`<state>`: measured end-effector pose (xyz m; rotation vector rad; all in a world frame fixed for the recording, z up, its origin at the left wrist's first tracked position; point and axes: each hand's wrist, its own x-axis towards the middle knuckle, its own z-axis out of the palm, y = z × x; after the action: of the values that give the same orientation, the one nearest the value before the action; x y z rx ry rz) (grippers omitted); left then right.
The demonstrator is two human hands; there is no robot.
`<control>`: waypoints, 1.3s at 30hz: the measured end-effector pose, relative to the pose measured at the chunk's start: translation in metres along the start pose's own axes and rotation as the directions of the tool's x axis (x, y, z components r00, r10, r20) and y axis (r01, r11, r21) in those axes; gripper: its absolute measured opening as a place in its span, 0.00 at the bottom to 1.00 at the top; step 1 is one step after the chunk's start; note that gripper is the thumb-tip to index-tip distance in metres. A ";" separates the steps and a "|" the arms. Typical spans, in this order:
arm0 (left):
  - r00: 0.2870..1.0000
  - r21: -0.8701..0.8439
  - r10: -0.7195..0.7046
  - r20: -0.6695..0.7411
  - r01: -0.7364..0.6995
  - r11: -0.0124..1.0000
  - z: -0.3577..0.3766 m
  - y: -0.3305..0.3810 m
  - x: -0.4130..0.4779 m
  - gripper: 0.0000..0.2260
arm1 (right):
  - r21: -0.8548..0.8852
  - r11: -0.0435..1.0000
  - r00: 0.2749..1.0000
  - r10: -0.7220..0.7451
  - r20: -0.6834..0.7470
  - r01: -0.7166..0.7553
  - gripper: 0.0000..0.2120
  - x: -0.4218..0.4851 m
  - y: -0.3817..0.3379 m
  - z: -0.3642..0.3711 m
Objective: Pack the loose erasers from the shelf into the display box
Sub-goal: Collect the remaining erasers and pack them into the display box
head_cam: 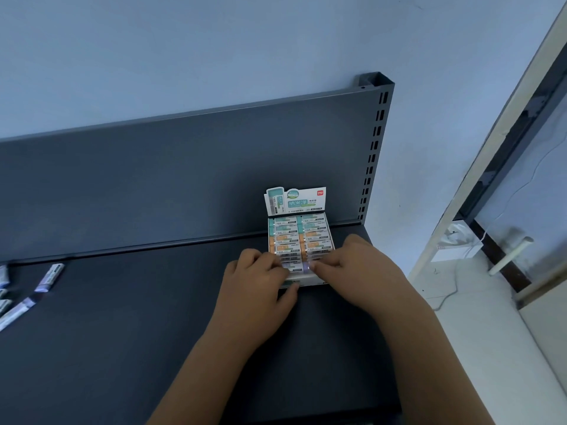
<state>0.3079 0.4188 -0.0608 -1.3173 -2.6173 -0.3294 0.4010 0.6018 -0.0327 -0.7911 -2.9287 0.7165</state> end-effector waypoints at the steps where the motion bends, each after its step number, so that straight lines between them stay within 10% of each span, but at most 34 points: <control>1: 1.000 0.006 -0.012 0.007 0.012 1.000 -0.001 0.002 0.000 0.19 | 0.011 1.000 1.000 0.002 -0.001 -0.002 0.20 -0.001 0.000 0.000; 12: 0.972 -0.228 -0.086 -0.217 0.035 0.973 -0.046 -0.022 -0.003 0.16 | 0.065 0.977 0.901 -0.162 -0.401 0.204 0.21 -0.022 -0.057 -0.013; 27: 0.975 -0.227 -0.220 -0.012 0.212 0.950 -0.084 -0.148 -0.088 0.34 | 0.164 0.947 0.933 -0.225 -0.279 0.277 0.29 -0.058 -0.196 0.074; 39: 0.951 -0.243 -0.310 -0.018 0.296 0.924 -0.088 -0.168 -0.129 0.29 | 0.200 0.929 0.939 -0.269 -0.215 0.312 0.32 -0.073 -0.220 0.094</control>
<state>0.2544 0.1982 -0.0299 -0.9383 -2.7999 -0.7378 0.3477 0.3580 -0.0138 -0.3661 -2.6485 0.8812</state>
